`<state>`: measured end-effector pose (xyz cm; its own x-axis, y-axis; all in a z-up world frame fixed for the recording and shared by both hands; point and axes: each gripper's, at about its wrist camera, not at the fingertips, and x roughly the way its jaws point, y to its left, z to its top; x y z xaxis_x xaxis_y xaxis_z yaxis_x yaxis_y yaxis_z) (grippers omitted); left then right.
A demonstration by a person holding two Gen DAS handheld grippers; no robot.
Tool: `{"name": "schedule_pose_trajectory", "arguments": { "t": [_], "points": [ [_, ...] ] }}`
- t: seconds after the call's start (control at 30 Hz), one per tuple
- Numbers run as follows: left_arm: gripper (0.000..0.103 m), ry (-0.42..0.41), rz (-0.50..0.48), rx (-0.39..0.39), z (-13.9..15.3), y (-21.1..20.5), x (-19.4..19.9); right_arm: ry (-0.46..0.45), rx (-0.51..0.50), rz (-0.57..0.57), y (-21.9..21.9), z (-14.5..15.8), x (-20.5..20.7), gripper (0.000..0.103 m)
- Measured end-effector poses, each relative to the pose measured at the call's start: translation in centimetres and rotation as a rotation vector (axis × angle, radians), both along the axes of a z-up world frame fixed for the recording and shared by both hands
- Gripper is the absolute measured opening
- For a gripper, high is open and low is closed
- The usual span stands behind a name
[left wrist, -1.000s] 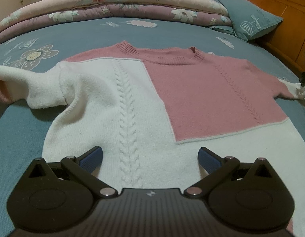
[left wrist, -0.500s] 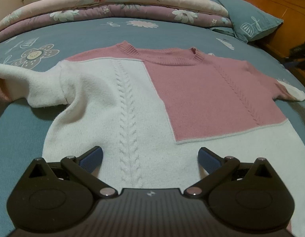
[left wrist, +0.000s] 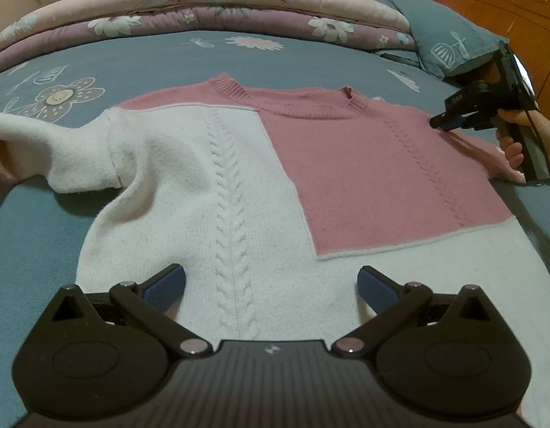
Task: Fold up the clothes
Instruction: 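Withdraw the open right gripper back over the sweater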
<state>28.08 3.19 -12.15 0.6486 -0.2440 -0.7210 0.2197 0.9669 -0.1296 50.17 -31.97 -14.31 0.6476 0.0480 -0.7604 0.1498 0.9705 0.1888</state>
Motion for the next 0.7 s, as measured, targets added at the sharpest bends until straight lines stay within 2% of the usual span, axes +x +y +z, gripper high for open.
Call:
{"name": "schedule_pose_trajectory", "arguments": {
  "t": [0.13,0.27,0.33,0.43,0.5,0.6,0.7],
  "points": [
    [0.102,-0.001,0.006,0.003,0.0,-0.2,-0.1,-0.045,-0.010,0.005,1.1,1.5,-1.3,0.023],
    [0.102,-0.005,0.005,0.014,0.0,-0.4,-0.2,-0.037,-0.041,0.067,3.0,1.2,-0.8,0.023],
    [0.102,-0.004,0.006,0.010,0.0,-0.3,-0.1,-0.026,-0.066,0.052,3.3,0.2,0.4,0.023],
    [0.102,-0.001,0.006,-0.001,0.0,-0.2,-0.1,-0.041,-0.049,0.025,3.1,-0.3,1.6,0.021],
    [0.102,-0.001,0.004,-0.003,0.1,-0.1,-0.1,-0.036,-0.042,-0.002,3.3,0.4,1.8,0.023],
    [0.102,0.002,0.003,-0.011,0.1,0.0,-0.1,-0.052,-0.034,0.008,3.6,2.5,0.1,0.031],
    [0.102,0.005,0.006,-0.023,0.1,0.3,-0.1,-0.092,0.043,0.002,2.3,4.6,-3.6,0.036]
  ]
}}
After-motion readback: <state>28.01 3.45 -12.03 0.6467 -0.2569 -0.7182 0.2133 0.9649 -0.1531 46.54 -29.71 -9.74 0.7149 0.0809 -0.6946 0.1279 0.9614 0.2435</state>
